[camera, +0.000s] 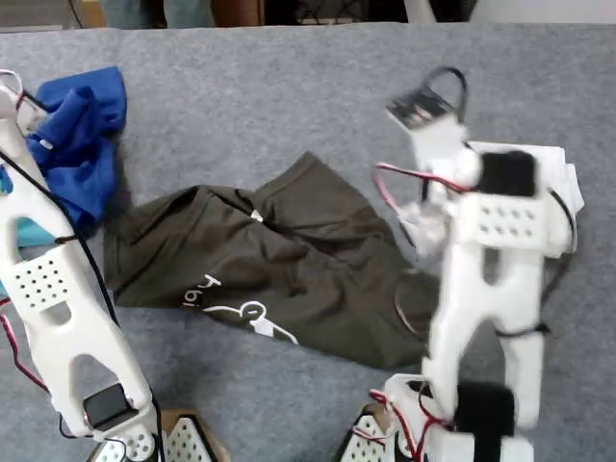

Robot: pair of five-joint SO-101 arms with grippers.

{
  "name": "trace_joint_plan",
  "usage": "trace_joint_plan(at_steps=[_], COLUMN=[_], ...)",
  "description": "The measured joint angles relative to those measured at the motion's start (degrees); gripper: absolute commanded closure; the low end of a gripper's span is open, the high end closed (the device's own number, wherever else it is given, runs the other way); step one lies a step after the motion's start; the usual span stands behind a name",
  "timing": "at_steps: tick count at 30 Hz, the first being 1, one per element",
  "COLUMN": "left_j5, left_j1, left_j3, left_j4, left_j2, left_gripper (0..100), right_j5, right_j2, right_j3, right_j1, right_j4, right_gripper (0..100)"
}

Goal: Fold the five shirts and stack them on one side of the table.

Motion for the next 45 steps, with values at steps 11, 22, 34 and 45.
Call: trace_joint_plan(at_steps=[11, 22, 34, 45], left_j5=[-0.4, 2.4, -1.4, 0.7], left_j1=[0.1, 6.9, 8.1, -2.0], left_j3=[13.2, 29.1, 30.4, 30.5], left_j4=[0.3, 0.2, -1.3, -9.7], left_j2=[0.0, 0.0, 0.0, 0.0], left_gripper=[88, 88, 88, 88], right_j5=[-9.1, -6.4, -11.3, -9.1], right_j2=[42.4, 84.0, 85.5, 85.5], right_j3=[-39.7, -93.0, -86.0, -78.4], right_j1=[-14.6, -15.2, -15.9, -16.0], right_j4=[-3.3, -4.4, -10.3, -10.3], right_gripper=[80.1, 91.8, 83.2, 83.2])
